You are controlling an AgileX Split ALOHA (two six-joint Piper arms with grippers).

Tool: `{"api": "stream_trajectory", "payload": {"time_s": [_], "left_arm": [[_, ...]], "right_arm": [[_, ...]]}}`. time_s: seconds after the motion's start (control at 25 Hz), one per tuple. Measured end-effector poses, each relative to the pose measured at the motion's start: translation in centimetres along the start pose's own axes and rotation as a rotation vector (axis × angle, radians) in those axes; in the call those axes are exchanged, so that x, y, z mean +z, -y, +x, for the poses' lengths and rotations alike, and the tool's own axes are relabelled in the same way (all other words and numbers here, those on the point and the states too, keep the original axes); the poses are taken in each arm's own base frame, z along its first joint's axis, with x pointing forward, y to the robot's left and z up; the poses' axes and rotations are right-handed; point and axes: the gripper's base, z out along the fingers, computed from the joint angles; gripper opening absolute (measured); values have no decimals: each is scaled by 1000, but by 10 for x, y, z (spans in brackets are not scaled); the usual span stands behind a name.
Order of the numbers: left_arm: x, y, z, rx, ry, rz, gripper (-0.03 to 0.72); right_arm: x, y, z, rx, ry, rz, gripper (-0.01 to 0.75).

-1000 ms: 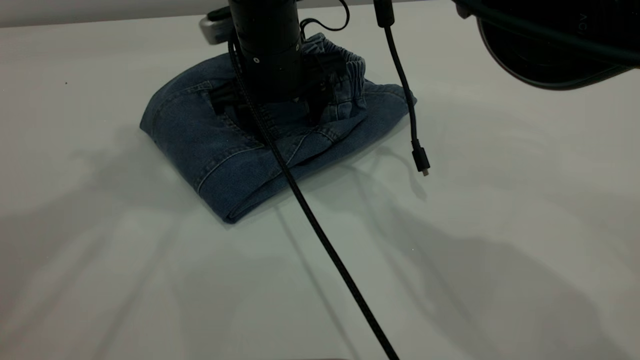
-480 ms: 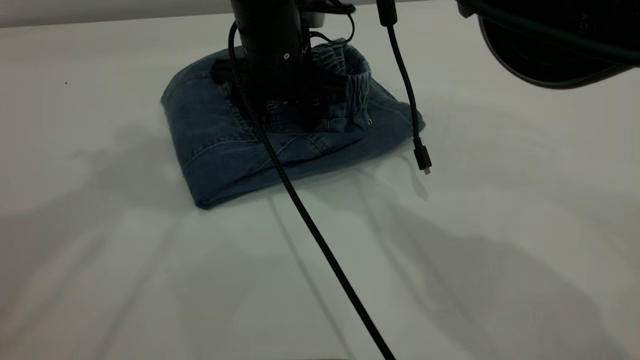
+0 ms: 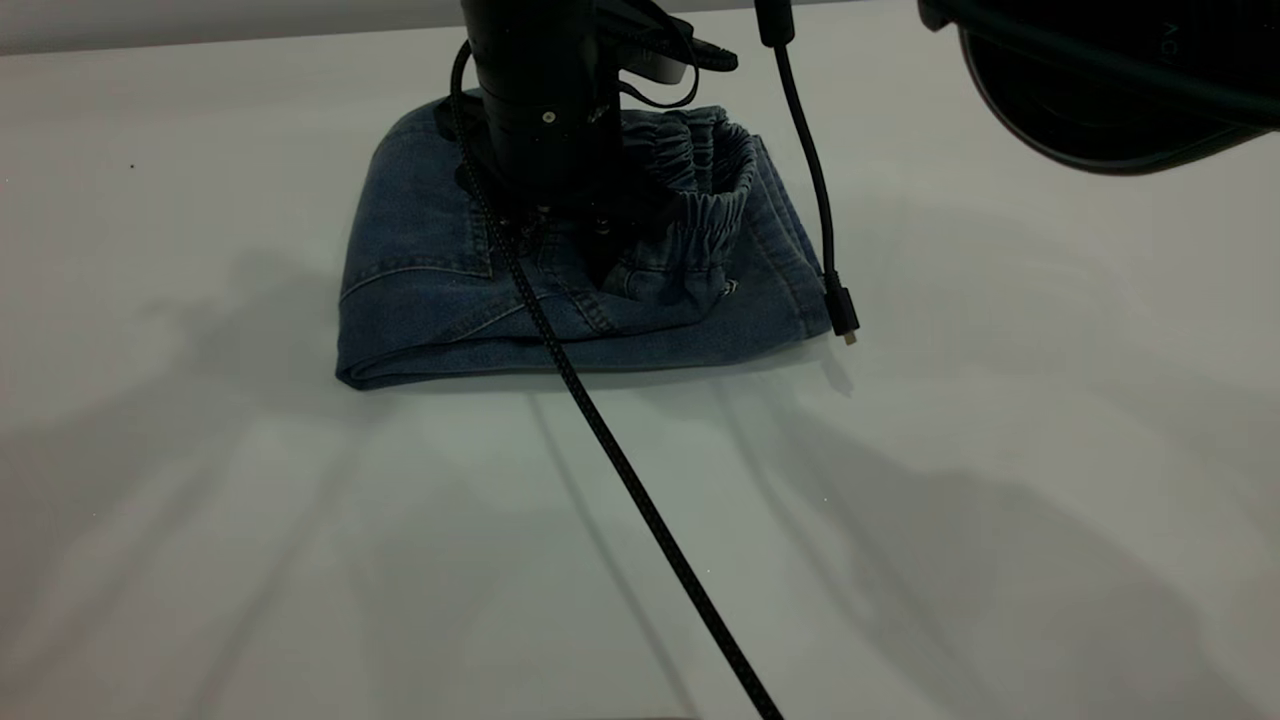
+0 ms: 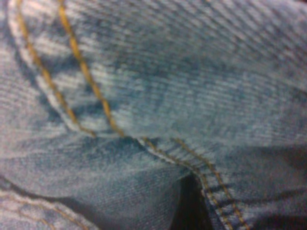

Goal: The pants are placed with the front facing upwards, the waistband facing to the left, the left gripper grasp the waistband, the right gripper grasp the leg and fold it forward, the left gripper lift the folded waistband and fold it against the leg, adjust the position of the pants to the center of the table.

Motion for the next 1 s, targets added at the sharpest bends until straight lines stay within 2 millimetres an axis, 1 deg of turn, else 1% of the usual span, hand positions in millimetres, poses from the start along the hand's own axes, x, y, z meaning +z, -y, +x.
{"api": "stream_trajectory", "payload": {"time_s": [0.2,0.32,0.44,0.56,0.8,1.0], "left_arm": [[0,0,0,1,0,0,564],[0,0,0,1,0,0,564],[0,0,0,1,0,0,564],[0,0,0,1,0,0,564],[0,0,0,2,0,0,564],[0,2,3,19,-32,18,564]], "right_arm": [[-13,-8,-1,-150,2,-42,468],[-36,-20,-5,-226,47,-126,468],[-70,-30,-12,-303,141,-215,468],[-105,-36,-17,-406,230,-277,468],[-175,-36,-22,-737,384,-326,468],[-223,-32,-17,-958,433,-386,468]]}}
